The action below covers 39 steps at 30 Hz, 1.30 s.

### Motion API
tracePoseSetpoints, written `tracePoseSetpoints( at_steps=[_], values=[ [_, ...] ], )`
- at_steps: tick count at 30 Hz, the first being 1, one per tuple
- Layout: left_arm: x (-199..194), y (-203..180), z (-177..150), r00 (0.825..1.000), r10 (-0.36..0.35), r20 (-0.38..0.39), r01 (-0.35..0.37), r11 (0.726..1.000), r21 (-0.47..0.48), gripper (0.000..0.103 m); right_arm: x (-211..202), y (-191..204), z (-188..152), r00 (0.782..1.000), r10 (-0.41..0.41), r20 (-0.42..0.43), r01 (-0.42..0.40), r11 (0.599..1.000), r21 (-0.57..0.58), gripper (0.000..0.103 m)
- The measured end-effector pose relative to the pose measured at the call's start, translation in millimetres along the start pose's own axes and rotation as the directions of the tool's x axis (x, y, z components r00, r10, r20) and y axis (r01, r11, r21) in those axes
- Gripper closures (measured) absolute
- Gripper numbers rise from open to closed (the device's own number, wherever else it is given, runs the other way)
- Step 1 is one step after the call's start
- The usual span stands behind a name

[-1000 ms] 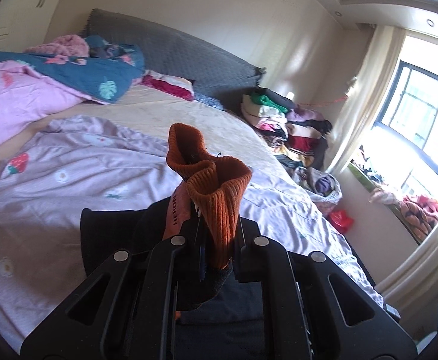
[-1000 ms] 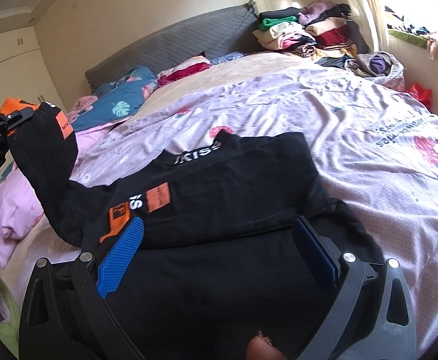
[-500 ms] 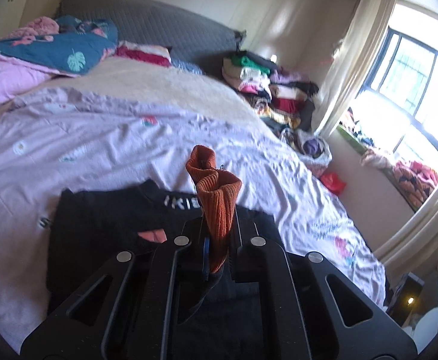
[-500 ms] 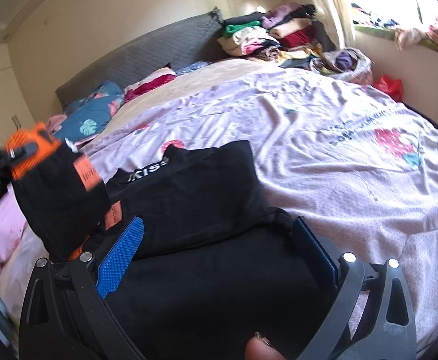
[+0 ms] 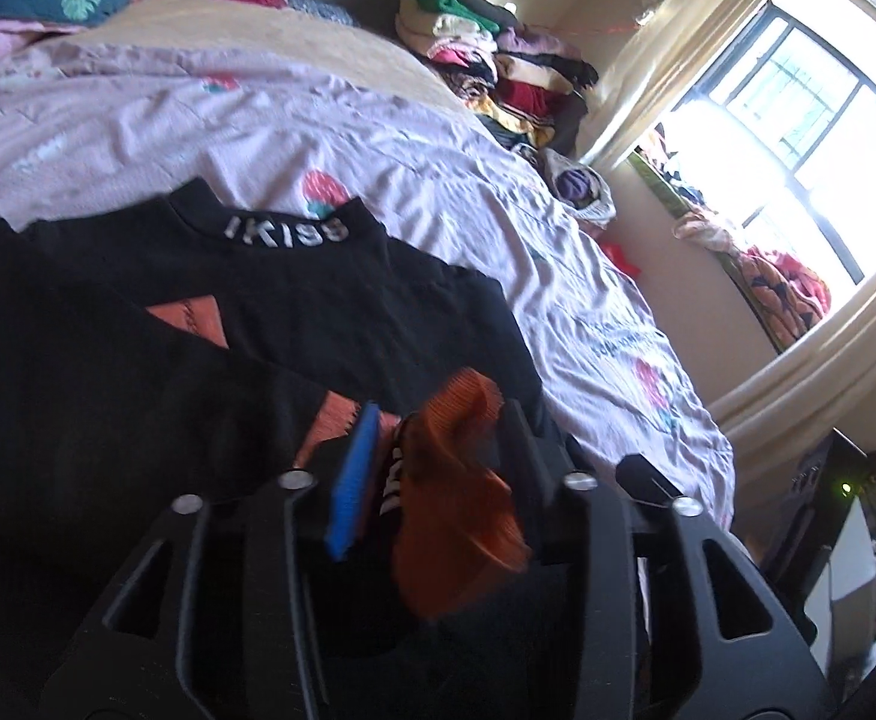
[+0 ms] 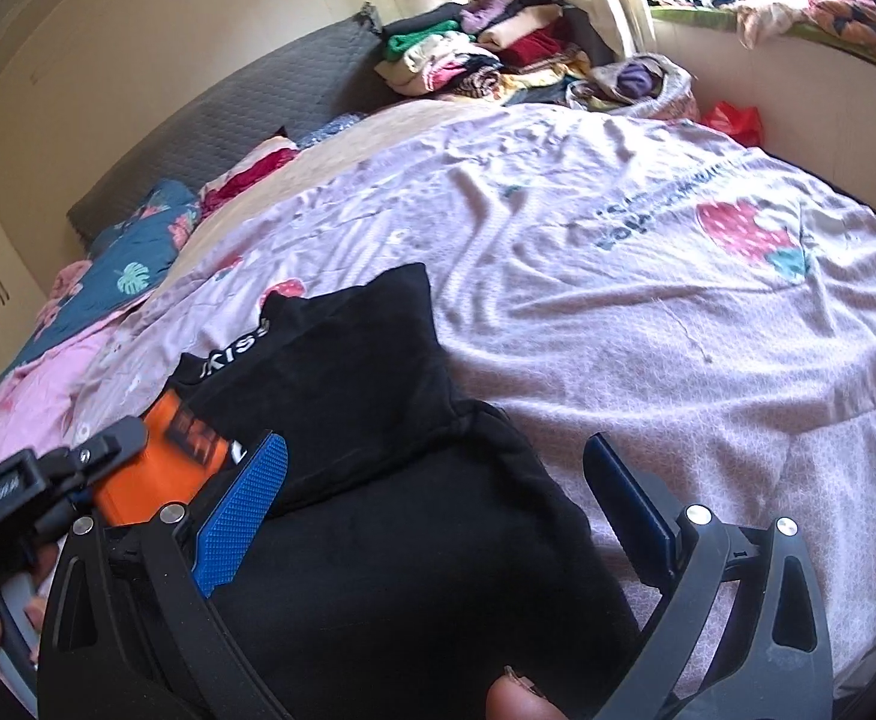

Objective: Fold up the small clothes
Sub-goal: 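Fold the lifted sleeve across the shirt body with the left tool and release, then grasp the folded sleeve's orange cuff with the right tool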

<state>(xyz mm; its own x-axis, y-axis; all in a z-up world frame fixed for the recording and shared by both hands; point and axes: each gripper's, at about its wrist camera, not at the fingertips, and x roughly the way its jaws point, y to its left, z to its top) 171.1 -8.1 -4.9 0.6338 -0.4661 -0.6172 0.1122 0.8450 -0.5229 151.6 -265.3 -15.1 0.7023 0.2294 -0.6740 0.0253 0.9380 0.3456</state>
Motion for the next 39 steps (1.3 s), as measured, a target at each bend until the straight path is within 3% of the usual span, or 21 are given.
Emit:
tracePoseSetpoints(
  at_steps=[3,6,9,11,14,18,22,23,29,32,35,39],
  values=[
    [-3.4,3.8,-3.9,1.000,-0.028,-0.012,0.028,0.999,-0.017,0.045,3.4,1.0,-0.9,1.000,0.023,-0.018,-0.023,1.000,0.000,0.005],
    [-17.5,9.5,-4.3,0.999,0.045,0.025,-0.045,0.999,0.015,0.035,6.8,8.4,-4.7,0.992,0.118,-0.053,-0.118,0.993,0.000,0.005],
    [-34.3,28.8,-0.6,0.991,0.121,0.064,-0.121,0.993,-0.013,0.029,11.7,20.0,-10.3,0.978,0.183,-0.099,-0.186,0.983,-0.015,0.005],
    [-47.9,48.1,1.9,0.977,0.188,0.099,-0.184,0.982,-0.044,0.026,16.9,28.8,-16.4,0.969,0.207,-0.134,-0.212,0.977,-0.029,0.015],
    [-67.0,75.8,3.8,0.950,0.281,0.138,-0.270,0.958,-0.096,0.026,27.0,36.7,-22.4,0.963,0.203,-0.177,-0.212,0.977,-0.033,0.020],
    [-85.5,111.5,4.9,0.931,0.334,0.151,-0.304,0.934,-0.189,0.026,40.0,43.7,-25.3,0.955,0.193,-0.223,-0.207,0.977,-0.043,0.044],
    [-96.9,139.8,4.0,0.912,0.379,0.159,-0.335,0.909,-0.248,0.026,42.8,51.7,-26.5,0.957,0.178,-0.229,-0.202,0.976,-0.086,0.090],
    [-98.0,143.5,2.8,0.909,0.384,0.159,-0.337,0.906,-0.257,0.026,40.0,55.6,-25.8,0.955,0.191,-0.225,-0.219,0.970,-0.104,0.095],
    [-93.7,160.2,-0.8,0.909,0.392,0.141,-0.343,0.895,-0.284,0.026,13.7,92.5,2.1,0.968,0.222,-0.120,-0.247,0.928,-0.279,0.096],
    [-89.6,157.6,-0.6,0.913,0.383,0.141,-0.337,0.903,-0.267,0.026,-4.6,115.6,24.6,0.961,0.273,-0.052,-0.272,0.882,-0.385,0.096],
    [-82.4,155.1,2.4,0.906,0.402,0.133,-0.364,0.900,-0.240,0.026,-16.2,129.6,44.1,0.949,0.315,0.006,-0.277,0.844,-0.459,0.096],
    [-75.7,160.3,3.2,0.902,0.414,0.120,-0.376,0.893,-0.249,0.026,-2.3,122.2,54.6,0.963,0.268,0.016,-0.232,0.862,-0.451,0.096]
  ],
)
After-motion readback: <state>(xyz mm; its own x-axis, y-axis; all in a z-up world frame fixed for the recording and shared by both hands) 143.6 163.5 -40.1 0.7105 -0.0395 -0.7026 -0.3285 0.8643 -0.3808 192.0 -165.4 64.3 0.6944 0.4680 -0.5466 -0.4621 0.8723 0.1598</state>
